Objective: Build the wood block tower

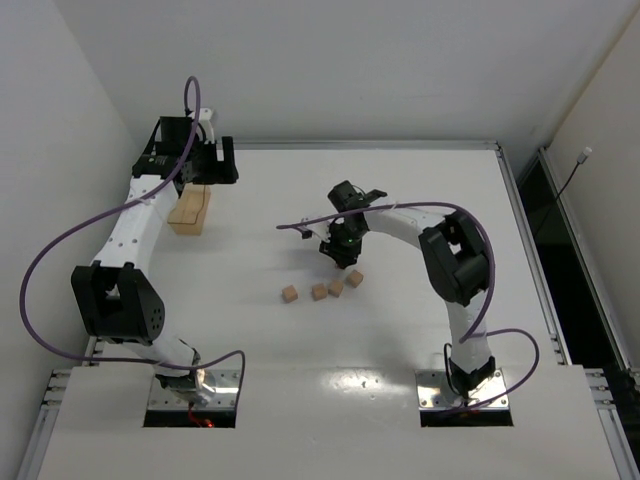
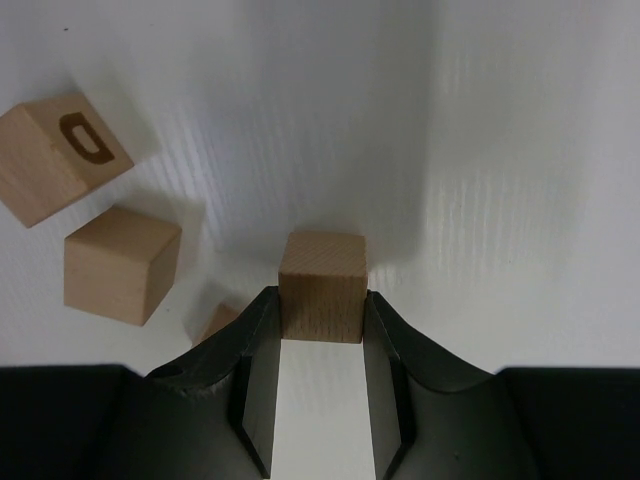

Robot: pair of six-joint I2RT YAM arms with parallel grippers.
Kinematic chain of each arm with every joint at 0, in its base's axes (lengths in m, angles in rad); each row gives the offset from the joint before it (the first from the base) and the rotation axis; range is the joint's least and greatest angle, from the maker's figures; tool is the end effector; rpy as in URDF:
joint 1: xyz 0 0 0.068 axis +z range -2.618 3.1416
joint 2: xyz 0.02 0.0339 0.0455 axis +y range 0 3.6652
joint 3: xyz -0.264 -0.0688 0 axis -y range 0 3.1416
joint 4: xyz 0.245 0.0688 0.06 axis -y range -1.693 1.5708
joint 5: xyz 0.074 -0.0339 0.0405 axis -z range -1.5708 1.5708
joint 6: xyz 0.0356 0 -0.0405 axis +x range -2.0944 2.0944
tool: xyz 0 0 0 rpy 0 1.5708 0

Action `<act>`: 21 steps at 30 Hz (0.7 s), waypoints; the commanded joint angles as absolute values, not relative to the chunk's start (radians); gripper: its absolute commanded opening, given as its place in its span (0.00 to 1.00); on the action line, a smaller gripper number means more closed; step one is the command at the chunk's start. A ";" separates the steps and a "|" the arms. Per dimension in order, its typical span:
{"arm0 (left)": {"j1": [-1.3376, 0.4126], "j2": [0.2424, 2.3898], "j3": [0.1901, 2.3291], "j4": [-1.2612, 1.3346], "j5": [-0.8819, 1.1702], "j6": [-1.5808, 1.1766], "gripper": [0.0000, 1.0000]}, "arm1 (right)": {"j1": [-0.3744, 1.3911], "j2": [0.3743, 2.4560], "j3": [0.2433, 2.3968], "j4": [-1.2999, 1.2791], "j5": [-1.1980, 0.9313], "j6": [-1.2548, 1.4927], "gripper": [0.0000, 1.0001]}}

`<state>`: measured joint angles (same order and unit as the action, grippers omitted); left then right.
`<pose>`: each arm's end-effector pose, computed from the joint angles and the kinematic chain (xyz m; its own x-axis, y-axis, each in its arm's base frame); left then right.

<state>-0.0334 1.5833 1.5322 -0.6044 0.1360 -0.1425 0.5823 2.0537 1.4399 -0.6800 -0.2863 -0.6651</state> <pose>0.3573 -0.0168 0.3583 -0.6230 -0.1200 -0.7730 0.0526 0.9795 -0.1944 0.3344 0.2322 0.1512 -0.2667 -0.8845 -0.3828 -0.9617 0.2706 0.0450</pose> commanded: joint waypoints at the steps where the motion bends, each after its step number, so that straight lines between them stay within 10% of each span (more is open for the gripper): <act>1: -0.031 1.578 1.555 -0.591 0.152 -0.143 0.78 | 0.586 2.080 1.506 -0.641 -0.293 -0.644 0.00; 10: -0.031 1.588 1.555 -0.591 0.152 -0.143 0.78 | 0.595 2.098 1.522 -0.632 -0.262 -0.644 0.21; 21: -0.031 1.588 1.555 -0.591 0.161 -0.143 0.78 | 0.595 2.108 1.514 -0.658 -0.253 -0.678 0.20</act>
<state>-0.0334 1.5890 1.5322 -0.6044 0.1432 -0.1425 0.5873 2.0922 1.4857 -0.6571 -0.2497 -0.6548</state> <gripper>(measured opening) 0.774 0.294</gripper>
